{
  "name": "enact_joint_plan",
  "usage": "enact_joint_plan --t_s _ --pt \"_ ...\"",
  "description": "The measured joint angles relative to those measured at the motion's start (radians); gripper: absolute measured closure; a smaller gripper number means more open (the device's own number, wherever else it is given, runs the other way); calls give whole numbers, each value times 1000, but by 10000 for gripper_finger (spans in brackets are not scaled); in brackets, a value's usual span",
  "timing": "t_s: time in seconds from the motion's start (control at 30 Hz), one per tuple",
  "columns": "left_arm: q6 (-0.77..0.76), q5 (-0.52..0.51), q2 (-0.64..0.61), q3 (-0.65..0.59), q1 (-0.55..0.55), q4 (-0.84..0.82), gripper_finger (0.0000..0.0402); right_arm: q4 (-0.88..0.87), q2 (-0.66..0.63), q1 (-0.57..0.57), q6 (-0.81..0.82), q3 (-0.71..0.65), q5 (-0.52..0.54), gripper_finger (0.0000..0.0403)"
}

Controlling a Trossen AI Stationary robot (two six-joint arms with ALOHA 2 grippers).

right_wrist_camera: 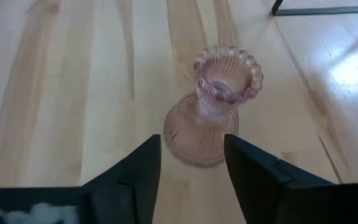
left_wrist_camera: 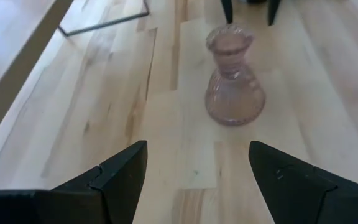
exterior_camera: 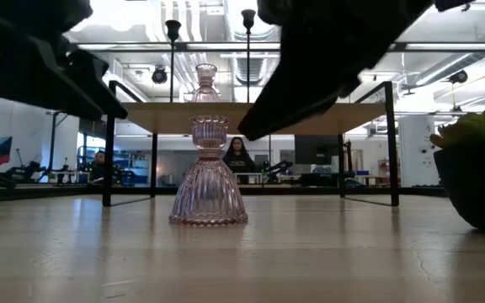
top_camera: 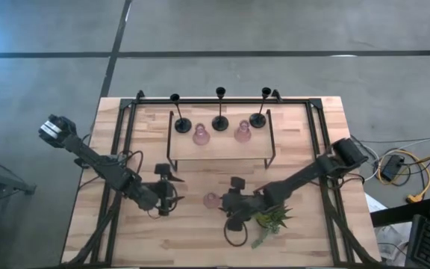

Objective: Pick & Place candle stick holders
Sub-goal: Put the pink glass candle holder on the shelf

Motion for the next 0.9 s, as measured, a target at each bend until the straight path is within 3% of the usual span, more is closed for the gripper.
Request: enact_joint_plan --t_s 0.17,0.43,0.63,0.9 --pt "-25 -21 -2 -31 4 2 117 54 36 -10 2 4 62 192" --pt "-24 -42 1 -39 5 36 117 124 122 -42 -3 31 72 147" --pt "-24 -44 0 -39 6 37 117 126 153 -48 -4 76 72 147" --pt "-23 -45 0 -39 6 42 117 124 153 -49 104 87 87 186"
